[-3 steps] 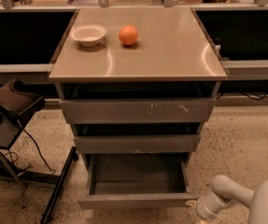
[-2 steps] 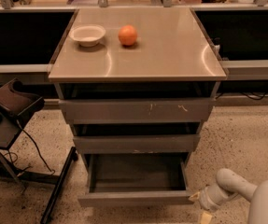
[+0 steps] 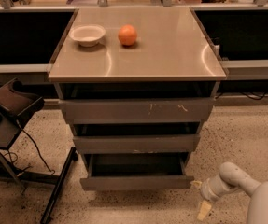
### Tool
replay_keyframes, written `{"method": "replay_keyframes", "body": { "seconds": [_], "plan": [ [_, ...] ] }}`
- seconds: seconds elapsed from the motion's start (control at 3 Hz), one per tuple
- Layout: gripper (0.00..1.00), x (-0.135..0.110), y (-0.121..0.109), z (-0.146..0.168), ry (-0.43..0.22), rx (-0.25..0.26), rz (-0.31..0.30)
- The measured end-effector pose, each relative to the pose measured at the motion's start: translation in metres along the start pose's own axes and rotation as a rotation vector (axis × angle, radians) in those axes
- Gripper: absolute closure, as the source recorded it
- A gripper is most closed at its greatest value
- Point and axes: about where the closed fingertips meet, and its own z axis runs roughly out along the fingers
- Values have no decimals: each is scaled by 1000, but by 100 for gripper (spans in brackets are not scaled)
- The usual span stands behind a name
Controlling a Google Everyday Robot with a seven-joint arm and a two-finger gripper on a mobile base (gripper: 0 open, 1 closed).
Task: Close bottom drawer
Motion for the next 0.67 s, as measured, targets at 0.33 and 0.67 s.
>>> {"method": "replay_keyframes", "body": {
  "seconds": [0.33, 0.67],
  "plan": [
    [0, 4, -27, -17, 5, 59, 3],
    [0, 4, -27, -17, 5, 59, 3]
  ]
}}
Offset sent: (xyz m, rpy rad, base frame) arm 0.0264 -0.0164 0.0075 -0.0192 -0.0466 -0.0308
